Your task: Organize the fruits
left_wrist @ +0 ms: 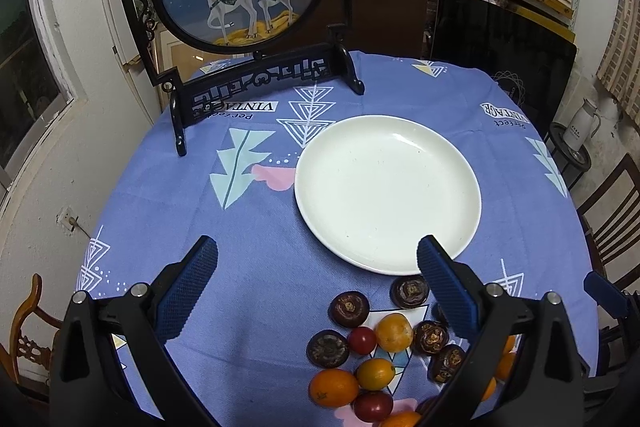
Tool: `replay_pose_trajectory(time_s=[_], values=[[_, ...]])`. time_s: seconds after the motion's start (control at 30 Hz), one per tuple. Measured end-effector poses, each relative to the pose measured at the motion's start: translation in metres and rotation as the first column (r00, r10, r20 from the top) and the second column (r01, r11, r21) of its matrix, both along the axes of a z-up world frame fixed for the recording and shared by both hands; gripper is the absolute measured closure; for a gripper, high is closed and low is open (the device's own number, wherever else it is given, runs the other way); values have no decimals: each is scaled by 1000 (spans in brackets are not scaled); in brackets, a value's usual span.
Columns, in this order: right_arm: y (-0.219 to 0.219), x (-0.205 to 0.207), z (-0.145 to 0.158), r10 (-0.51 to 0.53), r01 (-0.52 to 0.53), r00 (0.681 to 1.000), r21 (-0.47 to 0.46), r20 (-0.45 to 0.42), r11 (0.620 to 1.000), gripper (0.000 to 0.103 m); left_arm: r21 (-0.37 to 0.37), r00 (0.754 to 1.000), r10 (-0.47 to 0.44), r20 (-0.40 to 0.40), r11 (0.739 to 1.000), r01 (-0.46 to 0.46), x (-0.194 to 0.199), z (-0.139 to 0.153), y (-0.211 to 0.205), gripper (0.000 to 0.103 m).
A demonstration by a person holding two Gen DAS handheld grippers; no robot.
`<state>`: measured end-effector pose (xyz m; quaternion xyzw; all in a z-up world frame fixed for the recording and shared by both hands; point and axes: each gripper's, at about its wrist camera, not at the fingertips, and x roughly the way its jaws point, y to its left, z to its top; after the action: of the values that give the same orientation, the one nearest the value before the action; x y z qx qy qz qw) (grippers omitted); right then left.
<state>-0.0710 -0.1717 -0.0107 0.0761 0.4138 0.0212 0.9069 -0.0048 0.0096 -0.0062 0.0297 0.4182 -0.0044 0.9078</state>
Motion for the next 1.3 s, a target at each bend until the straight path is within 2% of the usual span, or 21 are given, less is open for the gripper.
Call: replay_pose_trajectory(time_s=[1.13, 1.3], values=[[2, 3, -5, 8, -8, 1000, 4, -7, 1000, 4, 6, 1000, 1, -15, 1000, -1, 2, -6, -4, 5], [0, 0, -4, 25, -25, 1000, -17, 6, 1000, 4, 11, 1000, 1, -18, 1000, -1, 1, -7, -3, 5]])
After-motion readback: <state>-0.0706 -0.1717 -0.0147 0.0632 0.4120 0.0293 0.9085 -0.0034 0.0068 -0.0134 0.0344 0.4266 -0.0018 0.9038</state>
